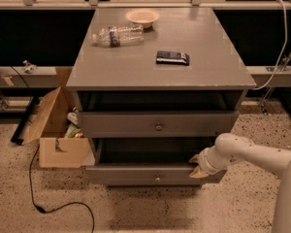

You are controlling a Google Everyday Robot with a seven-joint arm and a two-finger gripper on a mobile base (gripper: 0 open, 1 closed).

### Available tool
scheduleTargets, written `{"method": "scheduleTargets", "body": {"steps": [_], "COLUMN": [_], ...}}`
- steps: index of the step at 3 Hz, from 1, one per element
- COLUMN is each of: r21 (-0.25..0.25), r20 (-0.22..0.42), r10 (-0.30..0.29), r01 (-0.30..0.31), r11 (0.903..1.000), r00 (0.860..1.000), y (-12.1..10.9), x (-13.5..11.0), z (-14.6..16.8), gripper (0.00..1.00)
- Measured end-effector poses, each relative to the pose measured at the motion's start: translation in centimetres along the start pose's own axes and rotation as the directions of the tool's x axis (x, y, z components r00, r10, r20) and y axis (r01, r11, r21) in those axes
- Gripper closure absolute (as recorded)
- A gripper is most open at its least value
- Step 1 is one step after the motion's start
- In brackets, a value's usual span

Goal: Open middle drawer

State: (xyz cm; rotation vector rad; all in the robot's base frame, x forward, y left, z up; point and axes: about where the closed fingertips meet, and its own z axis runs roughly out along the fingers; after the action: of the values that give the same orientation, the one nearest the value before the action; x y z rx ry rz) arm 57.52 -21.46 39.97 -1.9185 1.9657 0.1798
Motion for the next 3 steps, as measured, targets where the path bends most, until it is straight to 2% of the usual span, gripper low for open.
{"method": "scheduleTargets", "body": {"steps": [3], "r21": [0.000], "r20": [0.000], "r10": [0.000], "r01": [0.000], "r11": [1.0000], "r00": [1.000], "y": [0.00], "x": [0.00], "z": [0.00], "gripper": [0.05]}}
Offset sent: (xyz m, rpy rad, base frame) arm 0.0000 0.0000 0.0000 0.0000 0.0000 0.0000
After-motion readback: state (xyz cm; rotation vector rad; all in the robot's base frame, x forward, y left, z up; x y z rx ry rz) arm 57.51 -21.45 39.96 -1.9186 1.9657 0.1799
